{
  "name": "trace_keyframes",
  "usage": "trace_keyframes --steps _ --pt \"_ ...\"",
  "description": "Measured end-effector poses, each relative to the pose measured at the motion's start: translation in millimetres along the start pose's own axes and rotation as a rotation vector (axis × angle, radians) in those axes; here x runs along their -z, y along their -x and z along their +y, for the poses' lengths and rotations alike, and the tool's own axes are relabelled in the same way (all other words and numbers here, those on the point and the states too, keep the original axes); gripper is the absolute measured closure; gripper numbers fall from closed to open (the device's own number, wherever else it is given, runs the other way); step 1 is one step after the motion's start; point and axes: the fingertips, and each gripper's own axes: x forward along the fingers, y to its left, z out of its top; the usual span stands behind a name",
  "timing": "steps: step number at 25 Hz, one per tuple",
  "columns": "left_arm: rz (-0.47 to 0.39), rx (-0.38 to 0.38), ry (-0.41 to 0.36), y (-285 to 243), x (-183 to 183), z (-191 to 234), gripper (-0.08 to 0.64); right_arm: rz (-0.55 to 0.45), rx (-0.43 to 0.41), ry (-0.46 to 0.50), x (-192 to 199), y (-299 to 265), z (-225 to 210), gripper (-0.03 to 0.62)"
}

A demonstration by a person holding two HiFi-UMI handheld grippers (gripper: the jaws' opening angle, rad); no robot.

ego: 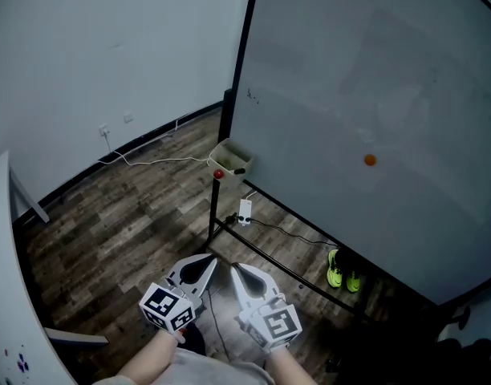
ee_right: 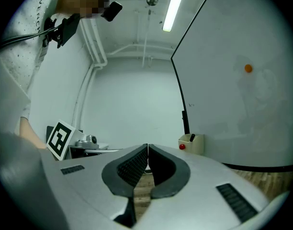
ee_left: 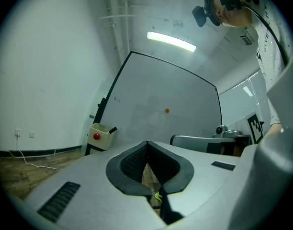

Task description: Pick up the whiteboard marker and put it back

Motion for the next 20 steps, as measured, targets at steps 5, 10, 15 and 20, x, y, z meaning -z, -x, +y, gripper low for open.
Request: trace_keyframes --steps 5,10,15,20 --pt "0.012 0.048 0.017 -32.8 -12.4 53.4 0.545 0.030 0.025 0.002 2.5 -58.8 -20.5 0.572" --pt "0.025 0.109 0.014 -66.0 -17.9 105.0 0.545 0.033 0.084 -0.012 8.9 -114.0 -47.2 0.572" --pt "0.048 0.172 0.019 -96.2 -22.9 143.0 0.545 0.039 0.143 -0.011 14.1 -158.4 -67.3 0.572" --pt "0.063 0.239 0.026 -115.5 -22.8 172.0 0.545 0.040 0.210 -0.016 21.3 -191.0 -85.7 0.572"
